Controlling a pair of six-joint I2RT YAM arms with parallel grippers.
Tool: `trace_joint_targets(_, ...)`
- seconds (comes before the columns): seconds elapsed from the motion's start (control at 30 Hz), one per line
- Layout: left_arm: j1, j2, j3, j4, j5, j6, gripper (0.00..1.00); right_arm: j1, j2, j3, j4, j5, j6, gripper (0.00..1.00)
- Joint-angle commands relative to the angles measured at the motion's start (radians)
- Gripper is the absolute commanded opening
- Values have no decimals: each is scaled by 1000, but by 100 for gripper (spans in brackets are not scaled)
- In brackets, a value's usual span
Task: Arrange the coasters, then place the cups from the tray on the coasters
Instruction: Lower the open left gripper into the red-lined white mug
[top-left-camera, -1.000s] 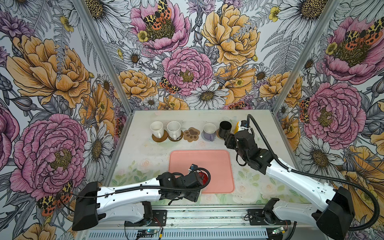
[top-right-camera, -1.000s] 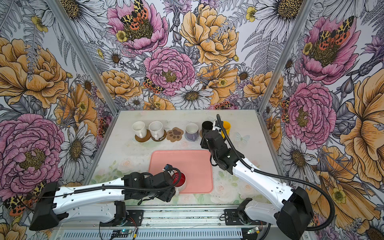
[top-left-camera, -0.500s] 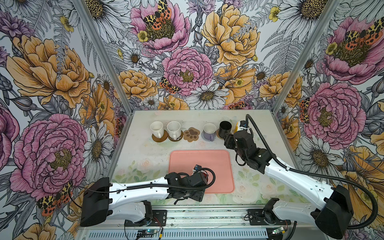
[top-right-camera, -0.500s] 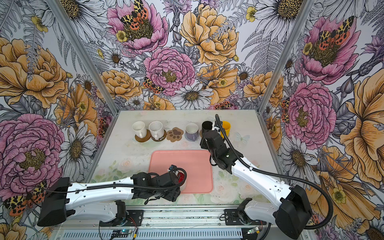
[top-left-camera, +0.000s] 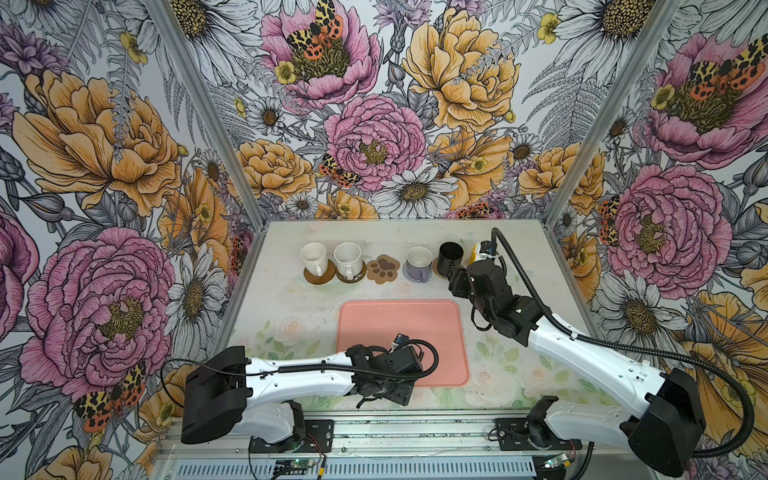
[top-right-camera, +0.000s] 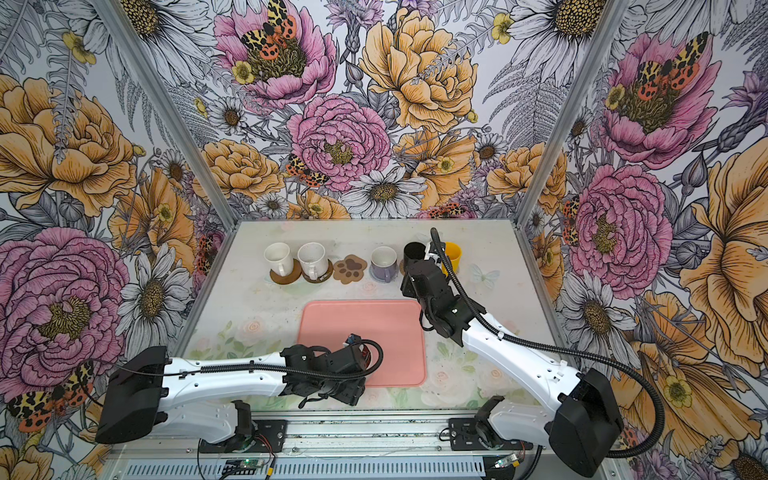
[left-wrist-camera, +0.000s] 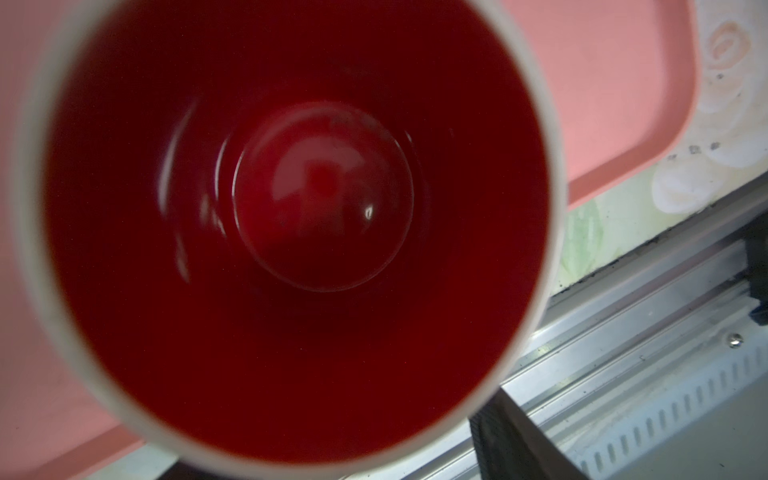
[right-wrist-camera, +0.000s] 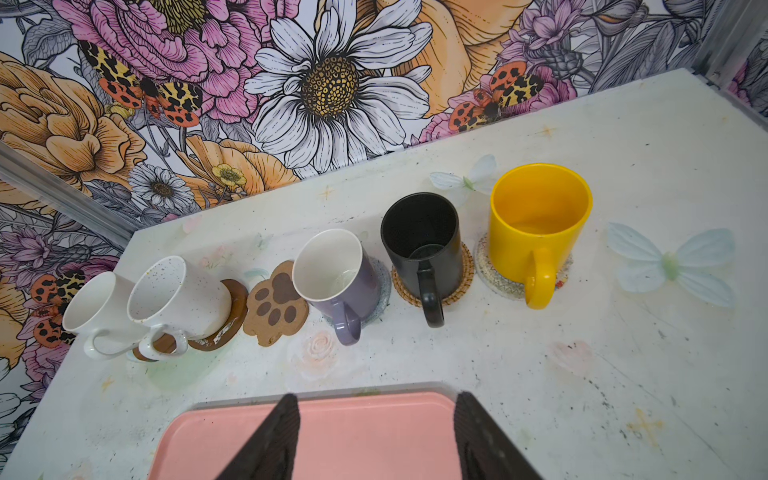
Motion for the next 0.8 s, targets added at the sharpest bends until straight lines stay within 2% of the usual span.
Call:
trace_joint_targets(0.0,-5,16,27,32,18,-7,72,-8,12,26,29,1,9,61)
trace_joint_targets(0.33,0,47,32,39,6,-13,65,-13,19,25,31,-5,11,62)
trace_joint_targets(0.77,44,21,-7,52,-56,-35,53,-20,27,24,32,-11,13,62)
